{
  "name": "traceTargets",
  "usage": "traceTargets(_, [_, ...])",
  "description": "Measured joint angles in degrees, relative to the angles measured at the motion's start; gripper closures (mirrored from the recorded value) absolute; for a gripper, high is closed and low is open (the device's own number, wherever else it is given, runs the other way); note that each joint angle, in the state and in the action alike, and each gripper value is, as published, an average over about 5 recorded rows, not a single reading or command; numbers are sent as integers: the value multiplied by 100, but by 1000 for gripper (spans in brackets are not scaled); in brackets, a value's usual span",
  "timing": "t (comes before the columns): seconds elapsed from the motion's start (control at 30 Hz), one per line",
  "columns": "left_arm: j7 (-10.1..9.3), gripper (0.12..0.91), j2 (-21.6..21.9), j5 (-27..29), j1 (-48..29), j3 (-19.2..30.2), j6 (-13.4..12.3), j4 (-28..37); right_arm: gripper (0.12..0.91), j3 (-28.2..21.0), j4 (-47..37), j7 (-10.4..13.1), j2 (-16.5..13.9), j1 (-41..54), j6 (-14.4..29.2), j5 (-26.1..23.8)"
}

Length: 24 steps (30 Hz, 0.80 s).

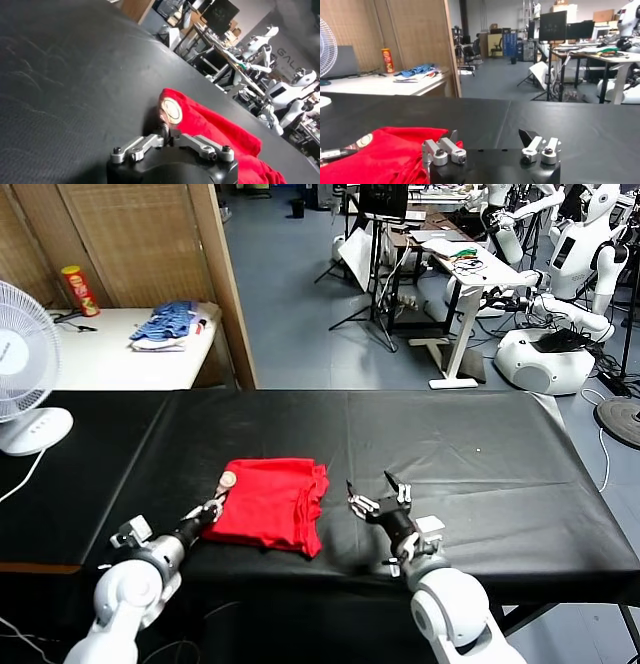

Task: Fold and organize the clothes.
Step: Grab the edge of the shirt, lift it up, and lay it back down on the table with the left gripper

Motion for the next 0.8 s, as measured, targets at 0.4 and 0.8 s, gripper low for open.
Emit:
traceTargets(0.4, [178,889,392,3184,229,-122,-520,-254,227,290,150,268,135,-197,-543,-636])
traceTargets(0.8, [168,889,1498,5933,566,-866,-725,-689,227,456,358,234,152,-387,-581,-682])
